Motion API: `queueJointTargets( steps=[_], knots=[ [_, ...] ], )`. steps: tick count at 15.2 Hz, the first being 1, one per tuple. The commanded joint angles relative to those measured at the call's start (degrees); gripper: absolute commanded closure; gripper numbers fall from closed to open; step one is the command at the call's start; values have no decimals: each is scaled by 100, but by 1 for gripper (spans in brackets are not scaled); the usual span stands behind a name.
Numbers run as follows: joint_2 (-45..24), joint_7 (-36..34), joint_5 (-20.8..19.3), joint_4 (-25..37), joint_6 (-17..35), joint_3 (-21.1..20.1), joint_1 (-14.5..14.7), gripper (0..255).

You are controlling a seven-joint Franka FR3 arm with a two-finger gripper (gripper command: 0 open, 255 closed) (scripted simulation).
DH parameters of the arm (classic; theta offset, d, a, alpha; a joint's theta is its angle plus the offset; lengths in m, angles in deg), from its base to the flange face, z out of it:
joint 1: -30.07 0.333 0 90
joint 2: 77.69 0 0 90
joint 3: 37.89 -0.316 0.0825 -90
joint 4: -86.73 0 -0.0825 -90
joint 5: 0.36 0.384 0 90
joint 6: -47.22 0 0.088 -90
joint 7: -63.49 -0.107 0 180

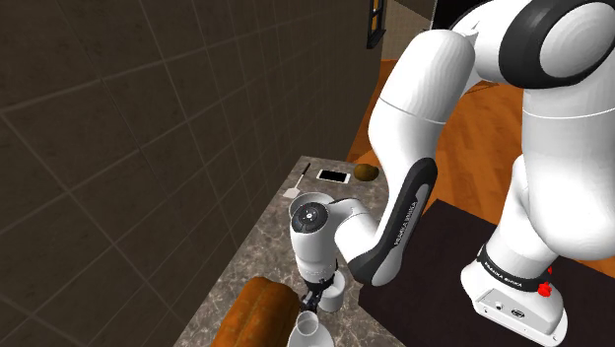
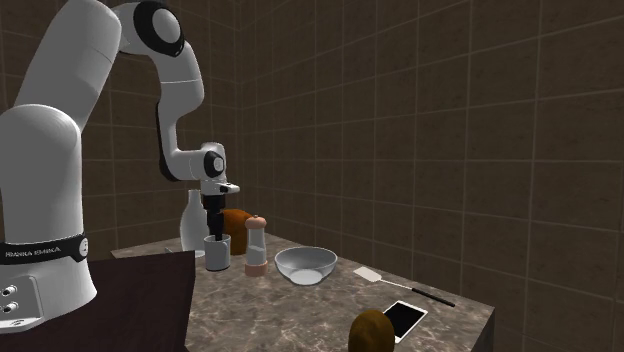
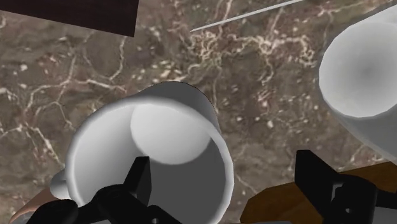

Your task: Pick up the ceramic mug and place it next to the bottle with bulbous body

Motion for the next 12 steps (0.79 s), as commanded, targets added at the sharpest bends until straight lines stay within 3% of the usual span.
queueJointTargets(
  steps=[1,4,12],
  knots=[
    [210,153,210,-40,-155,-157,-105,0],
    [789,588,819,-100,-609,-545,-350,0],
    [789,590,822,-100,-608,-534,-339,0]
  ],
)
